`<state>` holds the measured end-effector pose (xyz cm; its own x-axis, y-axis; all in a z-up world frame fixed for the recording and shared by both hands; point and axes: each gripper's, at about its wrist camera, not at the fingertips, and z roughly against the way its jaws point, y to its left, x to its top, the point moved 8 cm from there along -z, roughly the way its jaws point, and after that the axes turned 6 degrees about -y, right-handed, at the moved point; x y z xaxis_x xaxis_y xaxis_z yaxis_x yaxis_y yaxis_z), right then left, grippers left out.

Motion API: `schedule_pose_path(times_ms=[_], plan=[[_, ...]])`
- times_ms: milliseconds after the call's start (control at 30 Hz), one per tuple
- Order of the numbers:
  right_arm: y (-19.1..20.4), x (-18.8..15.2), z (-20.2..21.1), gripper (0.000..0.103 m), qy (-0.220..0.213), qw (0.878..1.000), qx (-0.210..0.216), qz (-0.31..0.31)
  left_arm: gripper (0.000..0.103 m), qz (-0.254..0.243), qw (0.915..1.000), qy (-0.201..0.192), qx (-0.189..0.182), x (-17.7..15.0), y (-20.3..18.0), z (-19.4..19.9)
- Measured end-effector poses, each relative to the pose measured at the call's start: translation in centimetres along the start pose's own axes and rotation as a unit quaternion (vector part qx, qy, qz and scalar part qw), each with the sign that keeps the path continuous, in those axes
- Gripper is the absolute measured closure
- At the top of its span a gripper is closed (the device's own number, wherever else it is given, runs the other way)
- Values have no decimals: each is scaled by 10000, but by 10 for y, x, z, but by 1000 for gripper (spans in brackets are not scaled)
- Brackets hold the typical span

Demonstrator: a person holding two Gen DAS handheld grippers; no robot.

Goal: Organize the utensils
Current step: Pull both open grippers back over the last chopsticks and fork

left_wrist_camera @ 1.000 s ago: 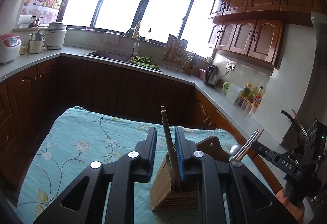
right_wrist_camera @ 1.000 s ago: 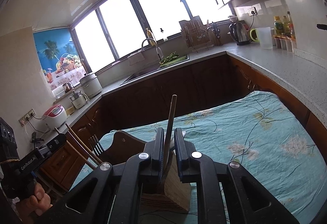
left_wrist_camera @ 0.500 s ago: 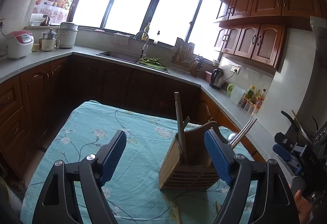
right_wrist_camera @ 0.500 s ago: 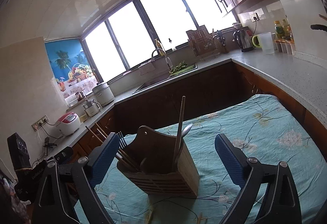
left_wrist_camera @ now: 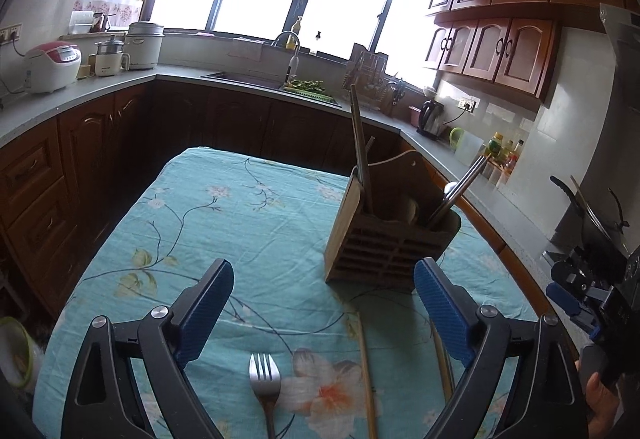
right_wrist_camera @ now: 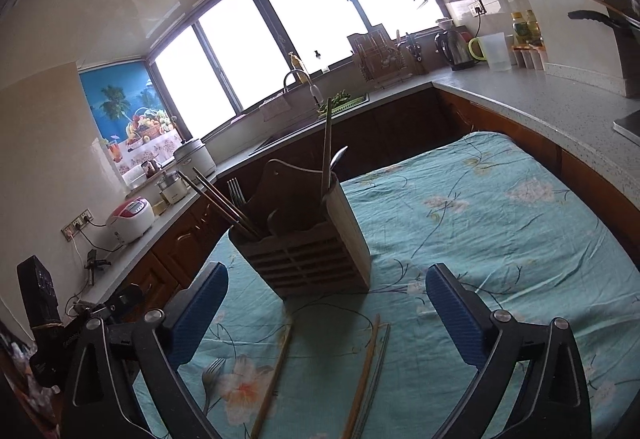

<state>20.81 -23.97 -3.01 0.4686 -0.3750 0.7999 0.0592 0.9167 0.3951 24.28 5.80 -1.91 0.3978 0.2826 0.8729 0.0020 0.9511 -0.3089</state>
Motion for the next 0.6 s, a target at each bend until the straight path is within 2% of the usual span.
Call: schedule_pose_path(times_ms=[333,600], plan=[[-18,-48,15,3,450,9987,-134,-197,11,-34,9988,495,20,-35,-2,12],[-19,-64,15,3,560,9982,-210,-39,11,-63,9969,790,33,-49,-9,13]])
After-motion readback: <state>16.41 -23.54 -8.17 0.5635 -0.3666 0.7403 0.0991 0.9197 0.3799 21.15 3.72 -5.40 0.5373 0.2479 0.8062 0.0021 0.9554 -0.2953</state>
